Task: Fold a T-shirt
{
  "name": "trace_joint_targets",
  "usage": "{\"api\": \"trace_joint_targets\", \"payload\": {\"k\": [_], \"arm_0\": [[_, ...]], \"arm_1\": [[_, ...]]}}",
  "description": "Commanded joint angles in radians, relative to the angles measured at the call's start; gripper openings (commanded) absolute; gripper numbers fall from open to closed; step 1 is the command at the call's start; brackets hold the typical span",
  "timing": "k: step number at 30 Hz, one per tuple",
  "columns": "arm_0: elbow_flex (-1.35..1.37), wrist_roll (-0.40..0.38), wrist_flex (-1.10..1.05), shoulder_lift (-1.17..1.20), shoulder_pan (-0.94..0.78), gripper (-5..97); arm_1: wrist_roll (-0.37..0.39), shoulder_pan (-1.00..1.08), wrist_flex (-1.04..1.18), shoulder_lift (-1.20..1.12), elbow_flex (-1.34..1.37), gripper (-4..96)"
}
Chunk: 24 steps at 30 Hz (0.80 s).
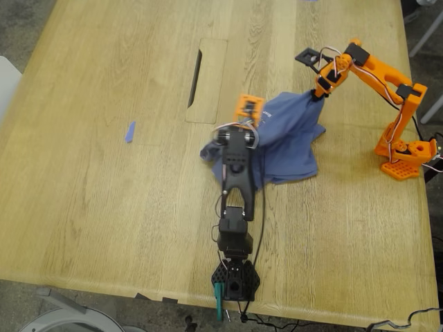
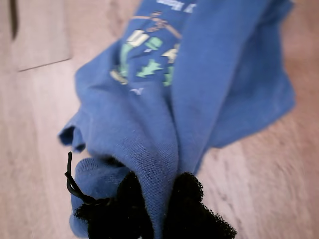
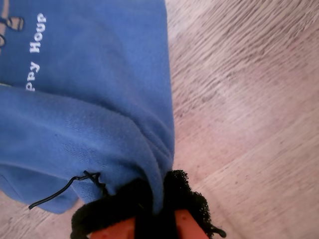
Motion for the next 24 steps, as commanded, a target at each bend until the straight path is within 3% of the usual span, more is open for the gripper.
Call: {"api": "trace_joint_targets", "payload": {"k": [1, 9, 24], "arm_0": [[0.031, -0.058, 0.008, 0.166, 0.133, 0], [0.35, -0.175, -0.091, 0.281, 0.333, 0], [0.79, -0.273, -0.367, 0.334, 0.365, 0]], "arm_1": [[0.009, -0.032, 0.0, 0.089, 0.057, 0.2], [0.018, -0.095, -0.077, 0.184, 0.279, 0.2], [0.028, -0.149, -0.244, 0.364, 0.695, 0.2]]}}
